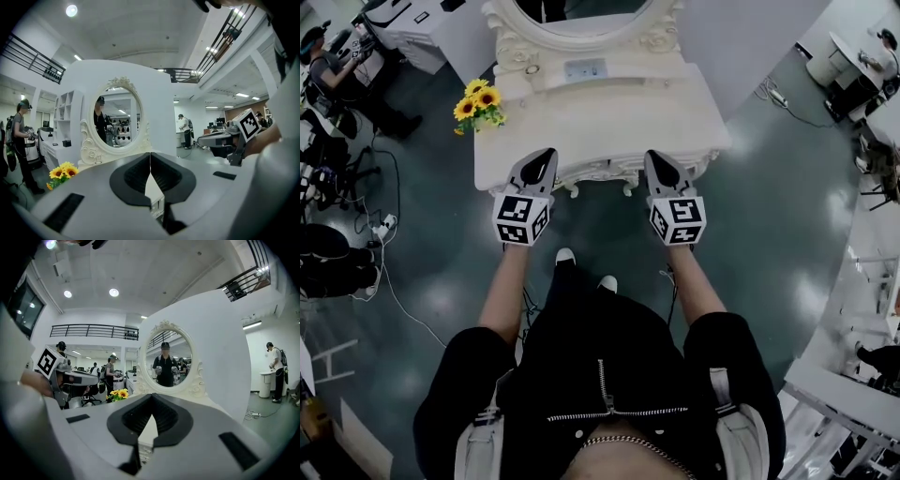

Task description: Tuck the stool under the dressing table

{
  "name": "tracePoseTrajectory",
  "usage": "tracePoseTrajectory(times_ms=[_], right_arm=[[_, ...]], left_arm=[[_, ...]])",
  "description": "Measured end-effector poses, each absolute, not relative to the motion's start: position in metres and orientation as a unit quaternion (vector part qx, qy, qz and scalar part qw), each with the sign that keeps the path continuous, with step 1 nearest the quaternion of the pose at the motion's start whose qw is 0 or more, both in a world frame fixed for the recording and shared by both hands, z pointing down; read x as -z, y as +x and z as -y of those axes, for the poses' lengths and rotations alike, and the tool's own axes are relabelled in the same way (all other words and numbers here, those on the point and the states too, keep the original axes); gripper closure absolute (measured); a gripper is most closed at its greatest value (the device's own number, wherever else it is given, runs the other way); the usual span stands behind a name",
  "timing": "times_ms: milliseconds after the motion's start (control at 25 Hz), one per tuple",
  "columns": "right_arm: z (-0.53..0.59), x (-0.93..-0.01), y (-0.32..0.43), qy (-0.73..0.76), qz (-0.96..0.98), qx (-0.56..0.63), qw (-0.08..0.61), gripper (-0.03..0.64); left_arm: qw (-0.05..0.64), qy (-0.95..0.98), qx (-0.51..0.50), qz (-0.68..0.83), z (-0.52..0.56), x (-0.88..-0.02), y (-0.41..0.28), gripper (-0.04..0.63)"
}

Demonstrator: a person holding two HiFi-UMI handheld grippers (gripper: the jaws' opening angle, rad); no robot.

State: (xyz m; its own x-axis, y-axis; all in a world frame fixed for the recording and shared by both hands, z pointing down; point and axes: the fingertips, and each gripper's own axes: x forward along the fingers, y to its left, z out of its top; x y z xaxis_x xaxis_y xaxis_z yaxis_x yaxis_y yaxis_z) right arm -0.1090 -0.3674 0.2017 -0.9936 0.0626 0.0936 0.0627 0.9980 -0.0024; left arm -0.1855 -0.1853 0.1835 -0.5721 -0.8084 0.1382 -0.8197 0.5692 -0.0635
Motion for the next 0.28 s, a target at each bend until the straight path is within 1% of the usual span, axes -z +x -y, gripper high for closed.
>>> tracePoseTrajectory(times_ms=[280], right_arm=[[0.3663, -0.2011, -0.1062, -0.036, 0.998, 0.002, 0.050, 0.614]], left_arm=[[0.047, 0.456, -0.056, 0.887, 0.1825, -0.1838, -0.1804, 0.574]])
